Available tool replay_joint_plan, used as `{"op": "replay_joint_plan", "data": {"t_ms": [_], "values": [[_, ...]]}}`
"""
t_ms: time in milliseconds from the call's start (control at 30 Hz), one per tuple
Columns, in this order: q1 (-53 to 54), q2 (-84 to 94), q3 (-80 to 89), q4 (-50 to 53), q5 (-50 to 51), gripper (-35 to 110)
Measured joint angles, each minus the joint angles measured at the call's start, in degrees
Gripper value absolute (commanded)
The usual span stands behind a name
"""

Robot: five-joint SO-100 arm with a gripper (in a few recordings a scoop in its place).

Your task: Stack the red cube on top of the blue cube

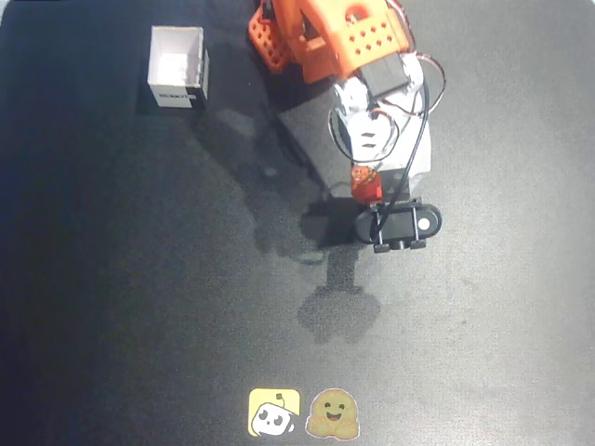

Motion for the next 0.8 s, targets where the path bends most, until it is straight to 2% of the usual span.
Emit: {"op": "replay_joint_plan", "data": {"t_ms": [800], "values": [[0.0, -0.1, 0.1, 0.3, -2.1, 0]]}}
